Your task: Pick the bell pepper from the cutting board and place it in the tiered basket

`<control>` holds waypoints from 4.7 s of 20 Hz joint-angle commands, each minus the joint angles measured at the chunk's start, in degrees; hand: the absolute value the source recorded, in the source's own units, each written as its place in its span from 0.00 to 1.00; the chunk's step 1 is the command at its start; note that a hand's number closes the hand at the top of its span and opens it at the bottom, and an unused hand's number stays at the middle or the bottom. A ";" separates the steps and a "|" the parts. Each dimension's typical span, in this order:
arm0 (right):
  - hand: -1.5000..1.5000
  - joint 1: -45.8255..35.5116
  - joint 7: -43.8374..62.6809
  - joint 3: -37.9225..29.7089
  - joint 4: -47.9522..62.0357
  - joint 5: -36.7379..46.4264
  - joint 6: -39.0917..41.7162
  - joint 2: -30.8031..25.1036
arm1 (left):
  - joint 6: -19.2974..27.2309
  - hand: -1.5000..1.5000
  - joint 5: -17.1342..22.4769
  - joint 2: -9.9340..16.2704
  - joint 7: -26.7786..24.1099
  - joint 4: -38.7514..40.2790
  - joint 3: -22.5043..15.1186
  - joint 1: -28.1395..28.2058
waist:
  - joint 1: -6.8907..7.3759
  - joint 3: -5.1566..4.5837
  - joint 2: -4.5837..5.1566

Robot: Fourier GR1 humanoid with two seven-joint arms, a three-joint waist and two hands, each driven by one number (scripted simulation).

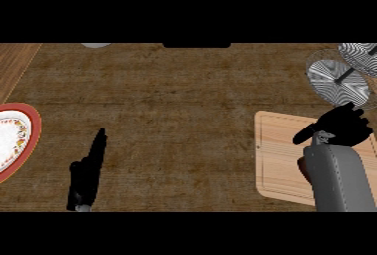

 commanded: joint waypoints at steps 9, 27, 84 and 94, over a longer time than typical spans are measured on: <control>0.00 -1.69 5.90 -5.57 4.72 0.20 0.77 3.21 | -2.40 0.50 -0.04 -0.88 -0.54 4.94 3.37 -2.19 | -0.22 -0.17 0.23; 1.00 1.71 -2.14 -6.15 9.44 -2.31 -5.59 0.93 | -3.39 0.50 -5.10 -3.82 1.34 2.48 4.25 0.02 | -0.13 -0.14 0.12; 1.00 -32.85 -76.89 -13.85 45.74 -37.46 11.78 -53.94 | -6.57 0.50 -7.09 -6.05 0.83 1.33 6.07 0.36 | 2.15 -0.10 0.76; 1.00 -34.38 -82.27 -10.29 56.00 -32.13 3.76 -50.58 | -7.48 0.50 -7.13 -5.63 2.51 0.52 6.60 -0.30 | 2.62 0.00 1.21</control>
